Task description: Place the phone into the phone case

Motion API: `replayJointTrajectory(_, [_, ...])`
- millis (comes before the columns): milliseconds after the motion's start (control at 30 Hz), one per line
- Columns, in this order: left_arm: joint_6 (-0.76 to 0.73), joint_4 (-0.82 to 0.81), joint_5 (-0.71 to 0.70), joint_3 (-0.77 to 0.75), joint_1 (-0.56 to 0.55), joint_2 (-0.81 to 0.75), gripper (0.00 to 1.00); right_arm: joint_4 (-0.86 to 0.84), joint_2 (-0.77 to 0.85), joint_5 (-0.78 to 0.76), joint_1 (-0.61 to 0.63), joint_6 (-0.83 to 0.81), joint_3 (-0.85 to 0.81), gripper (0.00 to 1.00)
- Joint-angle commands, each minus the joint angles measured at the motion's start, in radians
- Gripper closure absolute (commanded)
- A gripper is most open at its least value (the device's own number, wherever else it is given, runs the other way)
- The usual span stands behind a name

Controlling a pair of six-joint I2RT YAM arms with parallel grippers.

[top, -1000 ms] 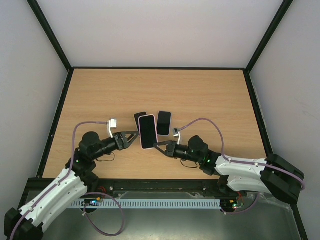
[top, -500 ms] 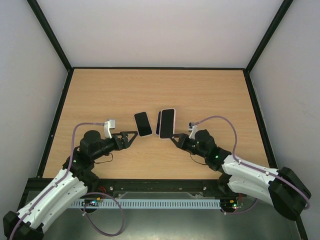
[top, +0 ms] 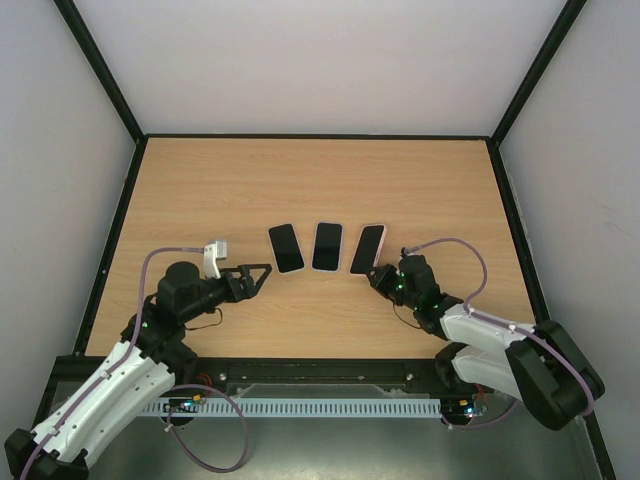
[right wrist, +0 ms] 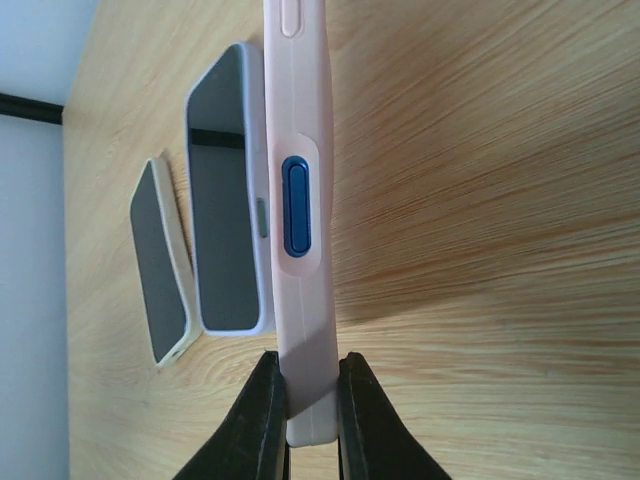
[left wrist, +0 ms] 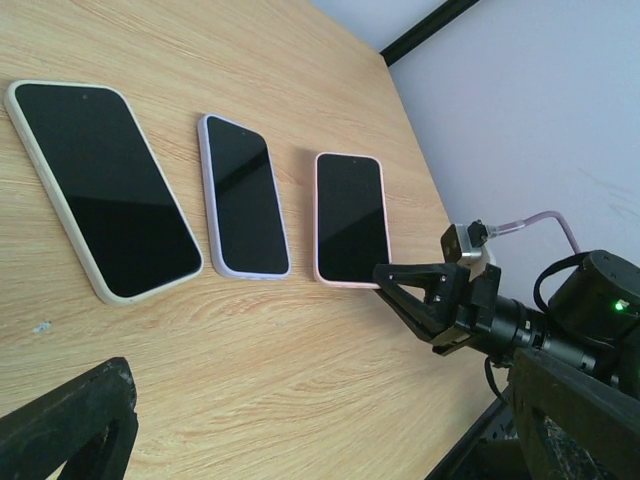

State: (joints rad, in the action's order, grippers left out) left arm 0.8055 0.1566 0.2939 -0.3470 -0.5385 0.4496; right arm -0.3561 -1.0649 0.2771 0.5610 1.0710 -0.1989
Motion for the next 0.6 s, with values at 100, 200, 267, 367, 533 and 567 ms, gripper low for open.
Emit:
replayJointTrajectory(100, [-0.028,0.04,-0.018,-0.034,0.008,-0.019,0.0,-0.215,-0.106,0.061,-0.041,0.005,0.004,0.98])
replayJointTrajectory(200, [-0.026,0.041,-0.018,-0.035,0.008,-0.021,0.0,-0.242,-0.143,0.077,-0.045,0.008,0.001,0.98])
replayJointTrajectory(267, [-0.026,0.044,-0.017,-0.036,0.008,-0.022,0.0,-0.245,-0.16,0.076,-0.05,0.007,-0.001,0.98])
replayJointTrajectory(367, [-0.029,0.05,-0.019,-0.041,0.01,-0.022,0.0,-0.233,-0.175,0.067,-0.056,0.009,-0.001,0.95])
replayJointTrajectory(533, [-0.035,0.066,-0.029,-0.052,0.01,-0.016,0.0,-0.198,-0.18,0.052,-0.059,0.01,-0.002,0.86])
replayJointTrajectory(567, [-0.037,0.068,-0.03,-0.054,0.011,-0.014,0.0,-0.185,-0.174,0.049,-0.059,0.012,-0.002,0.84])
